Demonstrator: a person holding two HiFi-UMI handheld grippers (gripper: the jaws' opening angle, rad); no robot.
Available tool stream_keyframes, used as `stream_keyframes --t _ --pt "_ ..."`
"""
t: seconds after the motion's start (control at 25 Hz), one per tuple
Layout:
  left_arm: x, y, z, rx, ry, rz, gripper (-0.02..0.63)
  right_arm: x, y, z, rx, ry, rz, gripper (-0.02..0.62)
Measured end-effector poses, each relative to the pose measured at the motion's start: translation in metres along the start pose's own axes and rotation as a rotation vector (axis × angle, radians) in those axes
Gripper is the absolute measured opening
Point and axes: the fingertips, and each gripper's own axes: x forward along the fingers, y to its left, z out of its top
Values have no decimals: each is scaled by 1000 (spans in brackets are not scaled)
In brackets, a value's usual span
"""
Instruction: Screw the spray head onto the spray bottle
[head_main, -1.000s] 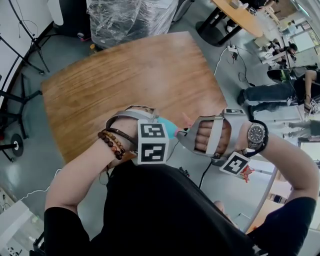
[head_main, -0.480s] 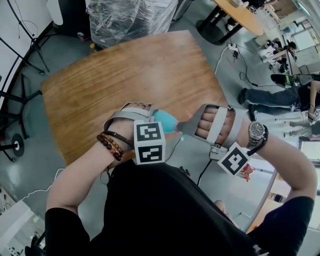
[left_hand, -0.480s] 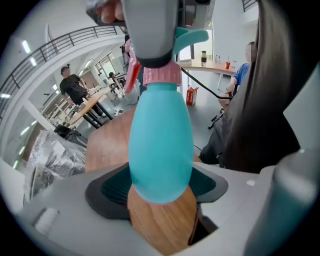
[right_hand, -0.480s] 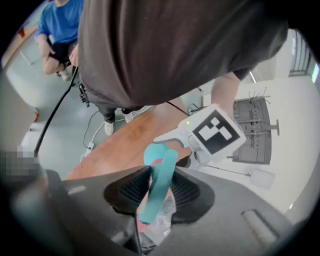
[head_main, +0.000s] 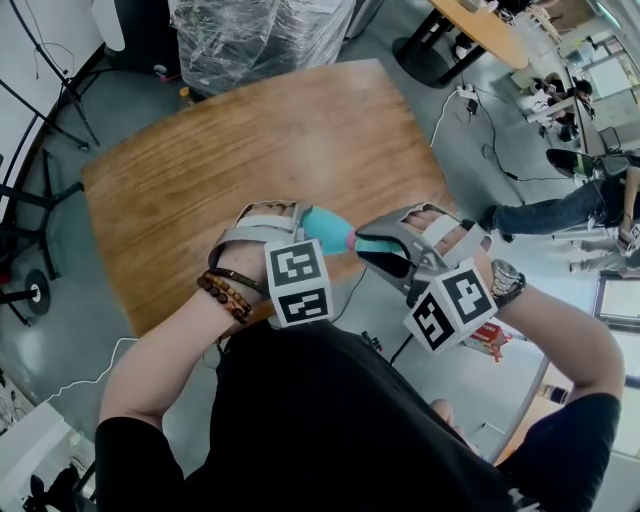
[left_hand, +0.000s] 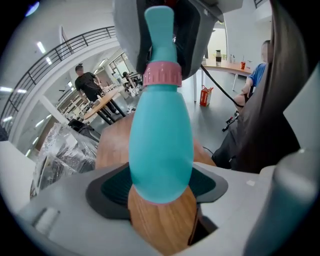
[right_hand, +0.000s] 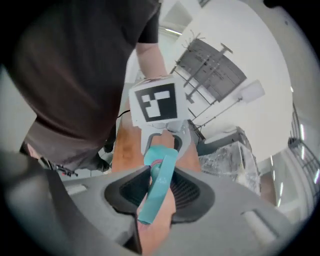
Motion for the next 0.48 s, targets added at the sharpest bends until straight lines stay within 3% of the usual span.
stream_keyframes --t 0.48 --pt "20 27 -12 -91 63 140 374 27 -28 -33 1184 -58 10 114"
